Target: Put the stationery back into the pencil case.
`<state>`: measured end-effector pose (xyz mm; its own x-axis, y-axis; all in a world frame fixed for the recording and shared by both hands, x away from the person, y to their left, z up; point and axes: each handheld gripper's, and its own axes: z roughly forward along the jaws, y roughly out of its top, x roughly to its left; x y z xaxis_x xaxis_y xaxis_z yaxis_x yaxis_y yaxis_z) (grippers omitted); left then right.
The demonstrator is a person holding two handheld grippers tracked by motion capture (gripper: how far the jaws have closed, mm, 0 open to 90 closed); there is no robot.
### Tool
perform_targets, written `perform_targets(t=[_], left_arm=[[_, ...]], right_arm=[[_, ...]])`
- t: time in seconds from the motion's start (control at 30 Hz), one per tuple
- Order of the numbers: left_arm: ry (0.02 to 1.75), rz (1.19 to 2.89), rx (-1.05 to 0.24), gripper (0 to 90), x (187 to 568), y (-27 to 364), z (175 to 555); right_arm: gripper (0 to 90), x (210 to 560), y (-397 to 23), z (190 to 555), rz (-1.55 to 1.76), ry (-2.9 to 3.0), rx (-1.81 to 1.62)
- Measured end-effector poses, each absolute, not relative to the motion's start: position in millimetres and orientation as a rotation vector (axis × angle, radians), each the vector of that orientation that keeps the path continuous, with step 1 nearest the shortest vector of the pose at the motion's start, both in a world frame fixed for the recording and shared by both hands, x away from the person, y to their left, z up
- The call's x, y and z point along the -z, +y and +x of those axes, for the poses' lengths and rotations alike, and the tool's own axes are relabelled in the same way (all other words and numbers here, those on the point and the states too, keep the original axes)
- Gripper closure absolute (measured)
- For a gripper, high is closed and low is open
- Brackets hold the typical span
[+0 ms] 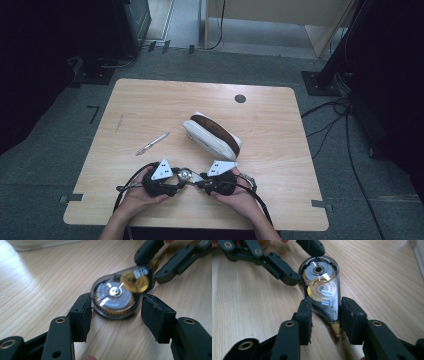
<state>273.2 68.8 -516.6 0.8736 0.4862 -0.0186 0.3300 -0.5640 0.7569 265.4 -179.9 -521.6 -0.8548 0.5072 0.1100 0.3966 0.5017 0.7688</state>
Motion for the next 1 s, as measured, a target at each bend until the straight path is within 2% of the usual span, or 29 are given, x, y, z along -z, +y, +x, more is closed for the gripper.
perform_targets(t=[0.3,0.5,0.7,1.0], left_arm=[[0.575,2.221,-0.247,46.8,516.7,71.4,271.2],[0.580,2.219,-0.249,46.6,517.0,70.3,270.7],[0.589,2.258,-0.231,38.4,517.8,65.6,270.7],[0.554,2.267,-0.240,40.3,517.9,68.7,269.0]], right_arm=[[67.7,521.8,-183.6,264.7,0.786,2.604,-1.283],[66.6,521.8,-184.4,263.0,0.782,2.597,-1.273],[63.8,522.0,-177.0,261.7,0.750,2.612,-1.281],[62.9,521.9,-176.5,261.2,0.745,2.609,-1.278]])
